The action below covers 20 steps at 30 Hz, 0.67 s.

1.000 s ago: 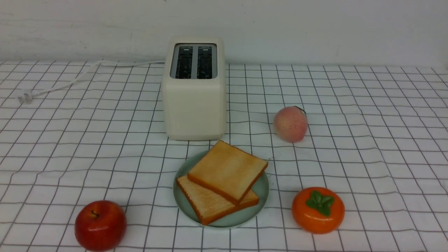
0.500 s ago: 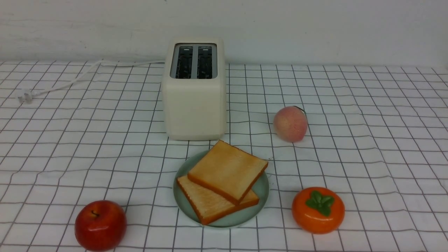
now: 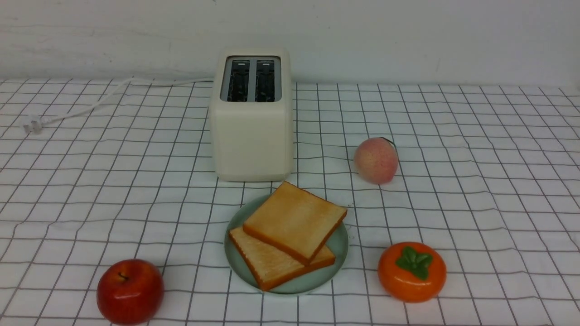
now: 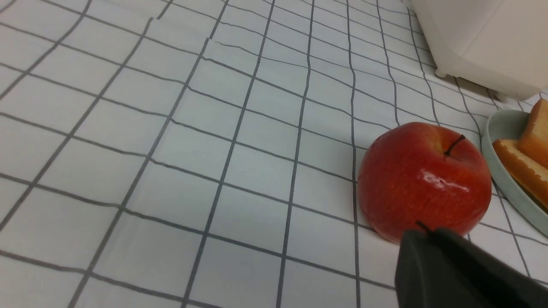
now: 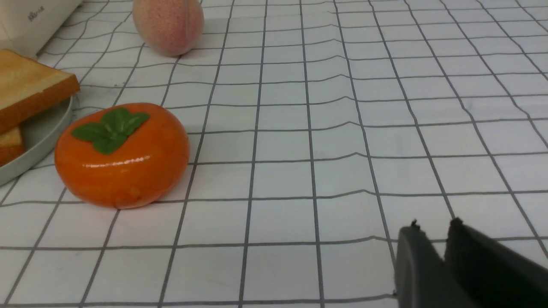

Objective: Take toasted bread from bread machine on white checkered table place on plate.

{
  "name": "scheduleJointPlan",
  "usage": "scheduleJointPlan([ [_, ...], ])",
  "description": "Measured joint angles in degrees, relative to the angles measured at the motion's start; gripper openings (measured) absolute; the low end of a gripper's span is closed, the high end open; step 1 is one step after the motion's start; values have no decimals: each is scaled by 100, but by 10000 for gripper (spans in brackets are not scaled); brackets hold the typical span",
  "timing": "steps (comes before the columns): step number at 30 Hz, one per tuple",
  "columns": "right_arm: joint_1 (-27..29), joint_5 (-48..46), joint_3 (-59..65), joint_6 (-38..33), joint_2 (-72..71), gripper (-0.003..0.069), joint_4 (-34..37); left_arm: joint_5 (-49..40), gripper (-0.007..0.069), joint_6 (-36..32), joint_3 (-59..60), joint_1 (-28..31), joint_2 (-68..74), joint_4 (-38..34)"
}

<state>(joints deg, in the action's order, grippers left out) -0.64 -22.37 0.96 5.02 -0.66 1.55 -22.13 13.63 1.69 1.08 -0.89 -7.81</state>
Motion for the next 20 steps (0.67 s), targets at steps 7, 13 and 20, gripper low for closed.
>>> scheduleJointPlan([
  [7, 0, 0, 0, 0, 0, 123, 0, 0, -8, 0, 0, 0, 0, 0],
  [13, 0, 0, 0, 0, 0, 127, 0, 0, -4, 0, 0, 0, 0, 0],
  [20, 0, 0, 0, 0, 0, 137, 0, 0, 1, 0, 0, 0, 0, 0],
])
